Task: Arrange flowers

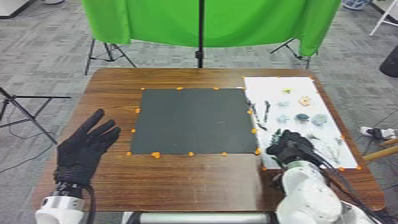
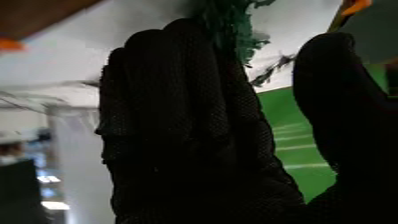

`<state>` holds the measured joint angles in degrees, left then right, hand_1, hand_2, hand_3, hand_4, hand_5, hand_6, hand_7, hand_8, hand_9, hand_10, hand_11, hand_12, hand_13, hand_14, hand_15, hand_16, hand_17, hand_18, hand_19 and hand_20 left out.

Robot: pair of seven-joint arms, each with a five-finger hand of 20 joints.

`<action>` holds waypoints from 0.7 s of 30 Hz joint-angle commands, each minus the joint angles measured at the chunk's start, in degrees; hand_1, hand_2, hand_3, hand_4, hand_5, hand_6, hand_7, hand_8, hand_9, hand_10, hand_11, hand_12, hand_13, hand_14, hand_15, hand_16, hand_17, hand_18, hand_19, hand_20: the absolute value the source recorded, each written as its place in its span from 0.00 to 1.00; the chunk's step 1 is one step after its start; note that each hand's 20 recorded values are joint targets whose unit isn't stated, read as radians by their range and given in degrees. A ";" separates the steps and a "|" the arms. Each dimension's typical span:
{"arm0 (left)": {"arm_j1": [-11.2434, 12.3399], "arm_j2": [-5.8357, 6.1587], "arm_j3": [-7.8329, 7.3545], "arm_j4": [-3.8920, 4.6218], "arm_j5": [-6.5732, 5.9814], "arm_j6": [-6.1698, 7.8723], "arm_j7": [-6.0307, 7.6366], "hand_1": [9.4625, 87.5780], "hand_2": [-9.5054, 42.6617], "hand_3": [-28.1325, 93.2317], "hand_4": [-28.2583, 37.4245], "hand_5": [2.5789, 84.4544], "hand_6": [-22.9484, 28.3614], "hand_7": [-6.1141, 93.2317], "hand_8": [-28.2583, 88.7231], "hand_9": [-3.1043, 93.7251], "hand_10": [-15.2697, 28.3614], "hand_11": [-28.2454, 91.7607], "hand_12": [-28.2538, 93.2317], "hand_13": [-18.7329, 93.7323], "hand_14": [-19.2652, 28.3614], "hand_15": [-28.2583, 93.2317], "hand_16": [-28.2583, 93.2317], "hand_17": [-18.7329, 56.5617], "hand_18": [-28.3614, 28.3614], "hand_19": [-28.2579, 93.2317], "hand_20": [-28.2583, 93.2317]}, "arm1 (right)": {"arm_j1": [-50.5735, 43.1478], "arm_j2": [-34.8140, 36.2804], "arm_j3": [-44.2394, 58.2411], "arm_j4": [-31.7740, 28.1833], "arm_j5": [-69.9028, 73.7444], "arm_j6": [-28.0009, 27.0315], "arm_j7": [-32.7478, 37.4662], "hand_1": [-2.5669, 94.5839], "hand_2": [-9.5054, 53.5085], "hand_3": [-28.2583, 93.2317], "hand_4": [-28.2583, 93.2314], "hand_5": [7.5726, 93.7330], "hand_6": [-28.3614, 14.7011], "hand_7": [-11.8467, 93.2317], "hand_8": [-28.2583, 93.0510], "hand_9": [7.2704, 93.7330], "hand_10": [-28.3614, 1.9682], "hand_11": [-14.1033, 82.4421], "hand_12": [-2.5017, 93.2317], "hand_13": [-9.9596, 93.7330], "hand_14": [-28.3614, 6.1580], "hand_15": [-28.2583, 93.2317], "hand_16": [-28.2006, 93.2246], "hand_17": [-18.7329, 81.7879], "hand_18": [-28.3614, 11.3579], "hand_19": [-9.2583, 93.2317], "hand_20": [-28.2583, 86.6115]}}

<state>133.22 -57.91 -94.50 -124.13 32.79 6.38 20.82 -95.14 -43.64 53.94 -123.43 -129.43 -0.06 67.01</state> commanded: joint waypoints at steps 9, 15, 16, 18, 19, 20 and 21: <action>1.81 -2.02 -1.61 -0.79 0.62 0.25 -2.02 0.17 0.27 0.91 0.04 0.41 0.59 0.18 0.16 0.39 0.82 0.41 0.32 0.37 1.00 0.63 0.16 0.10 0.99 0.68 0.25 | 4.52 -0.97 -11.32 9.67 -9.04 -2.63 1.27 0.61 0.00 0.78 0.00 0.86 0.57 0.44 0.28 0.89 0.55 0.64 0.30 0.89 0.63 0.80 0.40 0.66 0.17 1.00 0.43; 2.34 -2.38 -2.31 -1.08 0.87 0.24 -2.23 0.17 0.27 0.91 0.04 0.41 0.59 0.18 0.16 0.39 0.82 0.41 0.32 0.37 1.00 0.63 0.16 0.10 0.99 0.68 0.25 | 3.82 0.61 -9.72 7.88 -12.09 3.53 1.18 0.62 0.00 0.80 0.00 0.90 0.55 0.41 0.29 0.93 0.55 0.62 0.30 0.91 0.63 0.81 0.40 0.68 0.18 1.00 0.48; 2.63 -1.86 -2.13 -1.16 0.50 0.53 -1.34 0.17 0.27 0.91 0.04 0.41 0.59 0.18 0.16 0.39 0.82 0.41 0.32 0.37 1.00 0.63 0.16 0.10 0.99 0.68 0.25 | 4.24 0.70 -9.59 7.50 -12.33 4.50 1.03 0.62 0.00 0.80 0.00 0.91 0.55 0.39 0.30 0.94 0.56 0.62 0.30 0.92 0.63 0.81 0.40 0.68 0.18 1.00 0.49; 2.56 -1.67 -2.00 -1.16 0.40 0.73 -1.24 0.17 0.27 0.91 0.04 0.41 0.59 0.18 0.16 0.39 0.82 0.41 0.32 0.37 1.00 0.63 0.16 0.10 0.99 0.68 0.25 | 4.22 0.97 -9.06 6.22 -13.21 5.94 1.20 0.62 0.00 0.80 0.00 0.92 0.55 0.38 0.30 0.94 0.56 0.62 0.30 0.93 0.64 0.81 0.40 0.69 0.18 1.00 0.50; 2.66 -1.41 -1.95 -1.23 0.15 0.91 -1.13 0.17 0.27 0.91 0.04 0.41 0.59 0.18 0.16 0.39 0.82 0.41 0.32 0.37 1.00 0.63 0.16 0.10 0.99 0.68 0.25 | 4.19 0.93 -8.70 5.55 -13.64 6.27 1.07 0.62 0.00 0.81 0.00 0.92 0.55 0.38 0.31 0.95 0.56 0.62 0.30 0.93 0.64 0.81 0.40 0.69 0.18 1.00 0.50; 2.69 -1.27 -1.89 -1.20 0.18 0.89 -0.85 0.17 0.27 0.91 0.04 0.41 0.60 0.18 0.16 0.39 0.82 0.41 0.32 0.37 1.00 0.63 0.16 0.10 0.99 0.68 0.25 | 4.46 1.01 -8.61 4.88 -13.92 6.83 0.96 0.62 0.00 0.81 0.00 0.93 0.55 0.38 0.31 0.95 0.56 0.62 0.30 0.93 0.64 0.81 0.41 0.69 0.18 1.00 0.50; 2.62 -1.20 -1.93 -1.21 0.18 0.90 -0.89 0.17 0.27 0.91 0.04 0.41 0.60 0.18 0.16 0.39 0.82 0.41 0.32 0.37 1.00 0.63 0.16 0.10 0.99 0.68 0.25 | 4.43 0.96 -8.22 4.04 -13.96 7.24 0.61 0.62 0.00 0.81 0.00 0.93 0.55 0.38 0.31 0.95 0.56 0.62 0.30 0.93 0.63 0.81 0.41 0.69 0.18 1.00 0.51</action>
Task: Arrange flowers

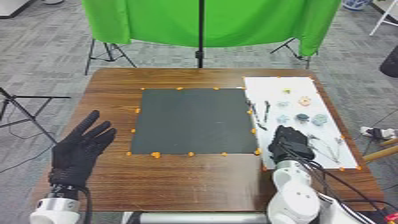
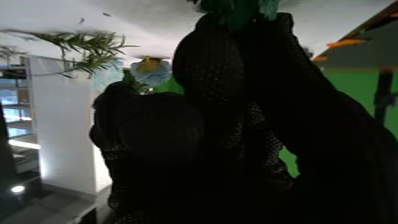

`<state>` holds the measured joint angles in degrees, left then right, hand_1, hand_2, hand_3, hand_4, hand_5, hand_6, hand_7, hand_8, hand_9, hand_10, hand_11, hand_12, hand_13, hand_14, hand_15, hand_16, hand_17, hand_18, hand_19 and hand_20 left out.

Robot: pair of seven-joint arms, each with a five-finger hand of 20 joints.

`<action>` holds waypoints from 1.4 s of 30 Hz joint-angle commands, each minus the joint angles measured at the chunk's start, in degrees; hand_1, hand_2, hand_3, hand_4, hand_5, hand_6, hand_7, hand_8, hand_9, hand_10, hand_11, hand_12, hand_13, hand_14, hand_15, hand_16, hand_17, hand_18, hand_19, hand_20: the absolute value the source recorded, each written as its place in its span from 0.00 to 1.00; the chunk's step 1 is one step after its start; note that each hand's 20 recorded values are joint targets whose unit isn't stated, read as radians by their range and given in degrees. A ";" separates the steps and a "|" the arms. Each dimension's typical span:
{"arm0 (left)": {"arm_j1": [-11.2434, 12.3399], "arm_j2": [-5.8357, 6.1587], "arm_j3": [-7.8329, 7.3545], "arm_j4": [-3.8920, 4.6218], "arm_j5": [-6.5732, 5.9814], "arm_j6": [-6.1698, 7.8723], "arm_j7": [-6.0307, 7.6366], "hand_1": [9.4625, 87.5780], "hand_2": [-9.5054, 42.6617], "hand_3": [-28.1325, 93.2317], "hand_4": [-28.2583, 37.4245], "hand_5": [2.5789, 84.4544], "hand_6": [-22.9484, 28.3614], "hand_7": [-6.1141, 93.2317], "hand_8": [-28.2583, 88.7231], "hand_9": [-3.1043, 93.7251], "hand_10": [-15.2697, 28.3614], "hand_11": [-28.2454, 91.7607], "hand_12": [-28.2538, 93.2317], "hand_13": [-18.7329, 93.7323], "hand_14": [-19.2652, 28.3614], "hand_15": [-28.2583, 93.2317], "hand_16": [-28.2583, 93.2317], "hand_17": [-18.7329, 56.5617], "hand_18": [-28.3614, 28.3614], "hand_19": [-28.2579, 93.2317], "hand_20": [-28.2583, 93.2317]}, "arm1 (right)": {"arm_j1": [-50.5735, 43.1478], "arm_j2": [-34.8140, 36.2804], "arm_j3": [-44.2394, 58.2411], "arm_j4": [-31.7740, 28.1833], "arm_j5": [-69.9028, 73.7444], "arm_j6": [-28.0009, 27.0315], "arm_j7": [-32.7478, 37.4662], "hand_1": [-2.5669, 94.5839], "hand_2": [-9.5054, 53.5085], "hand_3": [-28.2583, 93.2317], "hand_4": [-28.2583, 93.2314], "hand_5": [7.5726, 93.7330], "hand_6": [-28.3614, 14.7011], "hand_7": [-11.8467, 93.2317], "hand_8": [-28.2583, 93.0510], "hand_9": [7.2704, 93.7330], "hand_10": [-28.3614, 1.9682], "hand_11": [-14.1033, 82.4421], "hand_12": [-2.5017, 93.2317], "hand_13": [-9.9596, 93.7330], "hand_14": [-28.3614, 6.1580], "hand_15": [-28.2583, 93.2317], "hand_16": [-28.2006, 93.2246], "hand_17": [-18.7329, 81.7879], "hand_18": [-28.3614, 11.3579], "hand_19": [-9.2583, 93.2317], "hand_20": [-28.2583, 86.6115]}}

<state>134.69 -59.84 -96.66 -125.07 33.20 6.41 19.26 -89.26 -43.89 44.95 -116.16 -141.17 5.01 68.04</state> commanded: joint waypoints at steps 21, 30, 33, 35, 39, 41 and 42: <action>2.12 3.91 -1.51 -2.46 -0.85 3.99 2.15 0.16 0.27 0.91 0.05 0.41 0.60 0.18 0.16 0.39 0.81 0.41 0.32 0.36 0.99 0.63 0.16 0.10 0.98 0.68 0.24 | 26.06 -24.68 -14.80 6.11 7.37 -1.51 -20.03 0.62 0.00 0.82 0.00 0.95 0.55 0.36 0.33 0.97 0.56 0.63 0.29 0.94 0.64 0.81 0.41 0.71 0.17 1.00 0.55; -1.91 4.91 -0.03 -1.39 -0.21 3.55 0.91 0.16 0.27 0.91 0.05 0.41 0.59 0.18 0.16 0.38 0.78 0.41 0.31 0.36 0.96 0.62 0.16 0.10 0.98 0.68 0.25 | 31.32 -33.59 -20.30 18.55 12.23 -6.07 -20.18 0.61 0.00 0.83 0.00 0.95 0.55 0.36 0.33 0.97 0.56 0.64 0.28 0.95 0.65 0.81 0.41 0.71 0.17 1.00 0.56; -4.17 5.03 0.52 -0.67 0.39 2.61 -0.41 0.17 0.27 0.91 0.04 0.41 0.59 0.18 0.16 0.38 0.78 0.42 0.31 0.35 0.95 0.63 0.16 0.10 0.98 0.68 0.25 | 33.73 -34.07 -23.96 21.43 13.51 -5.96 -18.42 0.60 0.00 0.83 0.00 0.95 0.56 0.36 0.33 0.97 0.56 0.64 0.27 0.95 0.65 0.81 0.41 0.71 0.17 1.00 0.57; -9.00 1.98 0.40 1.30 2.67 -1.13 -6.91 0.17 0.26 0.92 0.04 0.41 0.59 0.18 0.16 0.38 0.77 0.42 0.31 0.35 0.93 0.62 0.16 0.10 0.97 0.68 0.25 | 34.54 -34.13 -25.26 22.93 16.07 -5.65 -15.11 0.60 0.00 0.83 0.00 0.95 0.56 0.36 0.33 0.97 0.57 0.65 0.27 0.95 0.65 0.81 0.41 0.71 0.17 1.00 0.57; -11.63 0.57 0.73 1.76 3.81 -2.54 -11.26 0.17 0.27 0.91 0.04 0.41 0.60 0.18 0.15 0.39 0.81 0.41 0.31 0.37 0.99 0.63 0.16 0.10 0.99 0.68 0.25 | 33.15 -34.78 -24.51 24.58 18.15 -8.06 -13.62 0.59 0.00 0.82 0.00 0.95 0.57 0.36 0.32 0.97 0.57 0.66 0.27 0.95 0.65 0.82 0.41 0.71 0.17 1.00 0.57; -11.18 0.81 0.64 1.44 3.59 -2.04 -11.19 0.17 0.27 0.91 0.04 0.41 0.60 0.18 0.16 0.39 0.81 0.41 0.31 0.37 1.00 0.63 0.16 0.10 0.99 0.69 0.25 | 32.36 -35.23 -24.18 24.99 18.51 -9.28 -13.59 0.59 0.00 0.81 0.00 0.95 0.57 0.36 0.32 0.97 0.57 0.66 0.27 0.95 0.65 0.82 0.41 0.71 0.17 1.00 0.58; -11.66 1.05 0.98 1.72 3.43 -2.04 -10.81 0.17 0.27 0.91 0.05 0.41 0.60 0.18 0.16 0.39 0.81 0.41 0.31 0.37 1.00 0.63 0.16 0.10 0.99 0.69 0.25 | 32.69 -35.17 -24.50 25.17 18.90 -9.09 -13.44 0.59 0.00 0.81 0.00 0.95 0.57 0.36 0.32 0.97 0.57 0.66 0.27 0.95 0.64 0.82 0.41 0.71 0.17 1.00 0.58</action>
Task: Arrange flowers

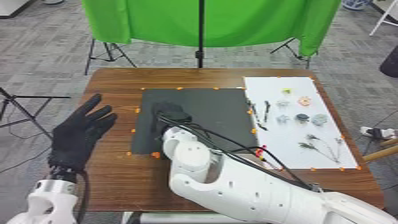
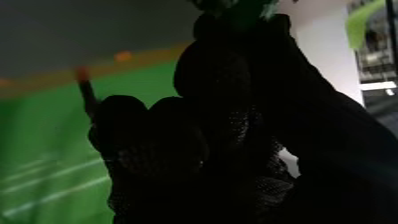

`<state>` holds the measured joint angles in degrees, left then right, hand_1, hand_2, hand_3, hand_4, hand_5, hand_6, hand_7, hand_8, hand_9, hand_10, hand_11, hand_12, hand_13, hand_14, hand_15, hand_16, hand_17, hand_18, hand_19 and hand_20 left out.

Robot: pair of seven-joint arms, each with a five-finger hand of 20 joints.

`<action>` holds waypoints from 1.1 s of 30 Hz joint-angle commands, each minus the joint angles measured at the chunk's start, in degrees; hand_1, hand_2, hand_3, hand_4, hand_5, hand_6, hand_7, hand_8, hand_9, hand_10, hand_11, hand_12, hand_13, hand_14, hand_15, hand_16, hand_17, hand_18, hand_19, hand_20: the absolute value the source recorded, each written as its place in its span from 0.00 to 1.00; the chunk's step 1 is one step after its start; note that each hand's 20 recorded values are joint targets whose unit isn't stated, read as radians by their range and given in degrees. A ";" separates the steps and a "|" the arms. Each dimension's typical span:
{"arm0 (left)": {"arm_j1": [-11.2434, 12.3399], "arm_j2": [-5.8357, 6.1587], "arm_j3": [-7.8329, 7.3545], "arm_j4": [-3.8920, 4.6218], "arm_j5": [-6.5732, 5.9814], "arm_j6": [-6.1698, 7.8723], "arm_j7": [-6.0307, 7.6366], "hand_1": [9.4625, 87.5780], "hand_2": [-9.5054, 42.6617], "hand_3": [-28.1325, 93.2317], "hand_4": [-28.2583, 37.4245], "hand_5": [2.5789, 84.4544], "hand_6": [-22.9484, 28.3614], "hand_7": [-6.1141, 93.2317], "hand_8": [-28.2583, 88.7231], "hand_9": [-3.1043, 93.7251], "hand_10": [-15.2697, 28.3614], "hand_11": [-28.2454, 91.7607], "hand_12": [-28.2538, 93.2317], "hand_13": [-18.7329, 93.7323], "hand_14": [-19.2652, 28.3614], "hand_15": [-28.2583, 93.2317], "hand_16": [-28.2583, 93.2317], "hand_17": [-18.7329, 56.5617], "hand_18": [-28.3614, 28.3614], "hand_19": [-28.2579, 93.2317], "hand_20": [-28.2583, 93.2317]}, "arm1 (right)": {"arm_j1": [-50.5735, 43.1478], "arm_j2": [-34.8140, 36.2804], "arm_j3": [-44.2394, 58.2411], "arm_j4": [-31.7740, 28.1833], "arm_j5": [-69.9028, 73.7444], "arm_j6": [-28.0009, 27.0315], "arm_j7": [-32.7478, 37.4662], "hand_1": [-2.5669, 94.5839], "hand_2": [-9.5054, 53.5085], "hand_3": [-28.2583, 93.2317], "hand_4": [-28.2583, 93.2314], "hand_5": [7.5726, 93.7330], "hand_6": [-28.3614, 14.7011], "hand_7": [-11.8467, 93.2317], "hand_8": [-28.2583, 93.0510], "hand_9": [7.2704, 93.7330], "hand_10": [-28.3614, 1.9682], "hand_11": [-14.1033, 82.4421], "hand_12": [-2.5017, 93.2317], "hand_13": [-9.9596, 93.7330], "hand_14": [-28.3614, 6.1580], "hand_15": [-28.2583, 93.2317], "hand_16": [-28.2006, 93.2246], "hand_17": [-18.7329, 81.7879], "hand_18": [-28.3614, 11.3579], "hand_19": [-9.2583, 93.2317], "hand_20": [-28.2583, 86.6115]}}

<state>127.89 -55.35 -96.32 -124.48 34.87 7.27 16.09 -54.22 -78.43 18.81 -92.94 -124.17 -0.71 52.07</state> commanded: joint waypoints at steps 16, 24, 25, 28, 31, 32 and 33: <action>-7.02 -2.16 2.50 2.42 0.78 -3.35 -7.50 0.17 0.28 0.91 0.06 0.41 0.60 0.18 0.16 0.39 0.82 0.41 0.32 0.37 1.00 0.63 0.16 0.10 0.99 0.69 0.24 | -1.92 -0.46 1.46 1.51 5.12 -0.95 3.95 0.47 0.11 0.80 0.00 0.98 0.65 0.26 0.17 1.00 0.57 0.62 0.26 0.95 0.62 0.81 0.41 0.71 0.15 1.00 0.59; -2.12 1.03 2.31 0.41 -1.70 0.56 -1.34 0.17 0.28 0.91 0.07 0.41 0.60 0.18 0.16 0.39 0.82 0.41 0.32 0.37 1.00 0.63 0.16 0.10 0.99 0.69 0.24 | -1.54 -0.06 0.83 0.68 0.75 -0.36 1.81 0.43 0.15 0.75 0.00 0.97 0.64 0.25 0.13 1.00 0.56 0.61 0.24 0.96 0.61 0.79 0.40 0.71 0.14 1.00 0.56; -1.15 2.58 2.98 0.24 -2.97 1.58 1.92 0.18 0.27 0.91 0.06 0.41 0.60 0.18 0.16 0.39 0.82 0.41 0.32 0.37 1.00 0.63 0.16 0.10 0.99 0.69 0.24 | 0.05 0.54 -0.75 0.89 -1.07 0.70 1.67 0.42 0.15 0.75 0.00 0.97 0.64 0.26 0.13 1.00 0.55 0.61 0.23 0.96 0.61 0.79 0.40 0.71 0.14 1.00 0.56; 0.48 0.87 2.16 -0.29 -2.48 1.50 0.76 0.18 0.28 0.91 0.06 0.41 0.60 0.18 0.16 0.39 0.82 0.41 0.32 0.37 1.00 0.63 0.16 0.10 0.99 0.69 0.24 | -0.70 1.69 -0.34 -0.05 -2.54 2.68 2.90 0.38 0.16 0.77 0.00 0.98 0.63 0.26 0.13 1.00 0.54 0.61 0.23 0.97 0.61 0.78 0.41 0.71 0.13 1.00 0.56; 2.67 0.71 1.62 -0.82 -2.94 1.98 1.58 0.18 0.28 0.91 0.07 0.41 0.60 0.18 0.16 0.39 0.82 0.41 0.32 0.37 1.00 0.63 0.16 0.10 0.99 0.69 0.24 | -2.07 3.64 0.72 -1.70 -5.10 4.05 2.15 0.34 0.17 0.78 0.01 1.00 0.62 0.30 0.12 1.00 0.53 0.64 0.22 0.98 0.60 0.79 0.41 0.72 0.11 1.00 0.59; 3.37 0.62 1.42 -1.04 -3.15 2.42 2.02 0.17 0.28 0.91 0.07 0.41 0.60 0.18 0.16 0.39 0.82 0.41 0.32 0.37 1.00 0.63 0.16 0.10 0.99 0.69 0.24 | -2.45 4.21 1.40 -2.28 -5.12 4.17 1.88 0.33 0.17 0.78 0.01 1.00 0.62 0.31 0.12 1.00 0.53 0.66 0.21 0.98 0.60 0.79 0.41 0.73 0.11 1.00 0.60; 3.98 0.26 1.01 -1.08 -3.05 2.14 2.16 0.18 0.28 0.91 0.07 0.41 0.60 0.18 0.16 0.39 0.82 0.41 0.32 0.37 1.00 0.63 0.16 0.10 0.99 0.69 0.24 | -2.72 4.75 2.17 -3.03 -4.61 4.07 2.03 0.32 0.17 0.77 0.01 1.00 0.62 0.32 0.12 1.00 0.53 0.67 0.21 0.98 0.60 0.80 0.41 0.73 0.10 1.00 0.60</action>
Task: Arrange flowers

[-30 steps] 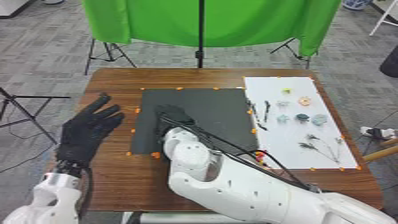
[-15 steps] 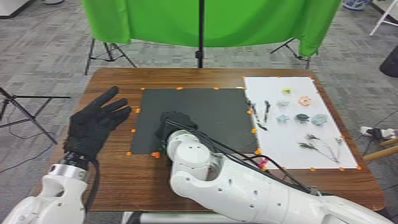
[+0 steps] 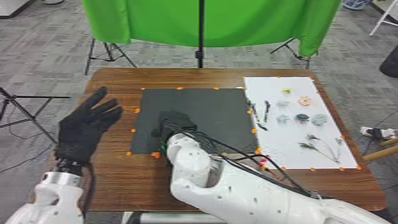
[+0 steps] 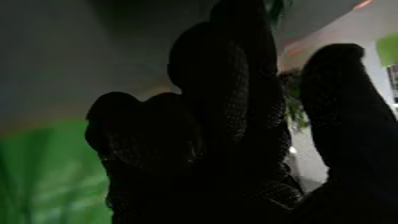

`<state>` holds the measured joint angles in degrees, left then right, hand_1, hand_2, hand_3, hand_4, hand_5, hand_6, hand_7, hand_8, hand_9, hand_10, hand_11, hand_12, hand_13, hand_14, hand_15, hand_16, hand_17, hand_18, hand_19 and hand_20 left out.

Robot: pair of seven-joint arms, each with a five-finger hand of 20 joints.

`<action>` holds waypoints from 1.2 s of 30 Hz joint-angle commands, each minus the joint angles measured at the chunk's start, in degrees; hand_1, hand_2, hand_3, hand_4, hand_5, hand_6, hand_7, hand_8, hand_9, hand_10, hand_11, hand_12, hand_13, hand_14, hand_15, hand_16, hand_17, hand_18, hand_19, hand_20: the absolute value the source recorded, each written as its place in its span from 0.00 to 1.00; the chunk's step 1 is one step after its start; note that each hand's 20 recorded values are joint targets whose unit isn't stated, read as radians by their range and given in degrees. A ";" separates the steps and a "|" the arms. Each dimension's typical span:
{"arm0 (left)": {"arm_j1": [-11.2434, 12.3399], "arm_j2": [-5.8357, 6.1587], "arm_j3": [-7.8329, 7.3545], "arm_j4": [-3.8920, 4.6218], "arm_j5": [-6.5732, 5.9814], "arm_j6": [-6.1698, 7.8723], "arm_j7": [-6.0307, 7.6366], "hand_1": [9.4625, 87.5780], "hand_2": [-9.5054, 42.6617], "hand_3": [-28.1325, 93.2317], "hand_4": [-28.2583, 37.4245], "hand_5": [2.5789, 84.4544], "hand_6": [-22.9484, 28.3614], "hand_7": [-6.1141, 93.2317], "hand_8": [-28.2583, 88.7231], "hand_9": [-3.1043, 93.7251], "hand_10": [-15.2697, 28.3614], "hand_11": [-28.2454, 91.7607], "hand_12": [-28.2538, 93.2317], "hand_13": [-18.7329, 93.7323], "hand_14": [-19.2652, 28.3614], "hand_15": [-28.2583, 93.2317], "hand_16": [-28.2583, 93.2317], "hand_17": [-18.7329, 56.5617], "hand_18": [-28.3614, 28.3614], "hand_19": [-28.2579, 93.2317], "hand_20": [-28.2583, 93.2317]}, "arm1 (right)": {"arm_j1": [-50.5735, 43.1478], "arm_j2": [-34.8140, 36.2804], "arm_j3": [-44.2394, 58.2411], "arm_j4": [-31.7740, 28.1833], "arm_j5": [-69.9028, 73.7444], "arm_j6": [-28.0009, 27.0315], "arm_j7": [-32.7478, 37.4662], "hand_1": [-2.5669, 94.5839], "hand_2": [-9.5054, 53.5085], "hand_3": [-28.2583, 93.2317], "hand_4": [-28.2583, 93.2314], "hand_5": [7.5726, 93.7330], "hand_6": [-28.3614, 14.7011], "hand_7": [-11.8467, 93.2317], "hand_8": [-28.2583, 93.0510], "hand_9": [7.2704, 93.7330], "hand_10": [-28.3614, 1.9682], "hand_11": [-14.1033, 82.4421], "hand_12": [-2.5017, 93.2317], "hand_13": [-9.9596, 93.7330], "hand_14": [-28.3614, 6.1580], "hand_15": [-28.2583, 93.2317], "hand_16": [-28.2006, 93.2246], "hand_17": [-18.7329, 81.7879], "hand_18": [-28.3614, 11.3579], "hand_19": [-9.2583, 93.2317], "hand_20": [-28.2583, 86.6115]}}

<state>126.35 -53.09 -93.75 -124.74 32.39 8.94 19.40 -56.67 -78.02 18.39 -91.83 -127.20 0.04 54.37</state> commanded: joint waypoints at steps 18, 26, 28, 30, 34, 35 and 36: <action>12.14 -4.32 -2.12 -1.09 -2.40 1.32 4.79 0.17 0.28 0.91 0.06 0.41 0.60 0.18 0.16 0.39 0.82 0.41 0.32 0.37 1.00 0.63 0.16 0.10 0.99 0.69 0.24 | -18.71 34.58 25.76 -29.06 0.88 16.15 6.07 0.32 0.17 0.81 0.04 0.81 0.54 0.24 0.14 0.90 0.42 0.54 0.24 0.87 0.49 0.77 0.39 0.62 0.07 1.00 0.43; 11.34 -5.91 -2.66 -0.95 -1.17 0.50 2.93 0.16 0.28 0.91 0.05 0.41 0.60 0.18 0.16 0.39 0.82 0.41 0.32 0.37 1.00 0.63 0.16 0.10 0.99 0.69 0.24 | -36.59 41.69 46.71 -32.28 1.05 15.10 12.82 0.36 0.11 0.84 0.04 0.69 0.49 0.23 0.14 0.81 0.37 0.55 0.21 0.81 0.45 0.79 0.36 0.59 0.09 1.00 0.34; 11.54 -5.70 -2.65 -1.09 -1.13 0.38 3.13 0.17 0.28 0.91 0.05 0.41 0.60 0.18 0.16 0.39 0.82 0.41 0.32 0.37 1.00 0.63 0.16 0.10 0.99 0.69 0.24 | -39.61 42.04 49.77 -31.76 -0.10 13.90 15.04 0.37 0.11 0.83 0.04 0.68 0.49 0.23 0.14 0.81 0.36 0.54 0.21 0.81 0.45 0.79 0.35 0.62 0.10 1.00 0.29; 11.18 -5.42 -2.38 -1.05 -1.35 0.51 3.44 0.16 0.28 0.91 0.05 0.41 0.60 0.18 0.16 0.39 0.82 0.41 0.32 0.37 1.00 0.63 0.16 0.10 0.99 0.69 0.24 | -42.75 42.21 53.18 -31.99 -0.07 11.69 16.73 0.38 0.10 0.83 0.04 0.68 0.48 0.23 0.14 0.81 0.35 0.54 0.21 0.81 0.44 0.78 0.35 0.64 0.12 1.00 0.27; 11.13 -5.79 -2.65 -1.07 -1.05 0.27 2.96 0.17 0.28 0.91 0.05 0.41 0.60 0.18 0.16 0.39 0.82 0.41 0.32 0.37 1.00 0.63 0.16 0.10 0.99 0.69 0.24 | -46.83 43.10 56.34 -31.96 -0.04 8.37 17.69 0.38 0.08 0.83 0.04 0.66 0.46 0.23 0.14 0.80 0.33 0.53 0.21 0.81 0.43 0.78 0.35 0.65 0.13 1.00 0.25; 11.32 -5.65 -2.59 -1.14 -1.15 0.40 3.15 0.16 0.28 0.91 0.05 0.41 0.60 0.18 0.16 0.39 0.82 0.41 0.32 0.37 1.00 0.63 0.16 0.10 0.99 0.69 0.24 | -47.11 43.32 56.37 -31.74 0.24 7.37 17.65 0.39 0.08 0.83 0.04 0.66 0.46 0.22 0.14 0.80 0.33 0.53 0.21 0.81 0.43 0.78 0.35 0.65 0.13 1.00 0.25; 11.24 -5.59 -2.58 -1.05 -1.13 0.33 3.07 0.16 0.28 0.91 0.05 0.41 0.60 0.18 0.16 0.39 0.82 0.41 0.32 0.37 1.00 0.63 0.16 0.10 0.99 0.69 0.24 | -47.73 43.46 56.70 -31.62 0.99 6.30 17.50 0.39 0.08 0.83 0.04 0.66 0.46 0.22 0.14 0.80 0.33 0.53 0.21 0.81 0.43 0.78 0.35 0.65 0.13 1.00 0.25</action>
<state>137.23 -58.51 -96.32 -125.95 30.90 9.45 23.01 -97.54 -35.98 73.27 -124.38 -126.14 11.32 71.71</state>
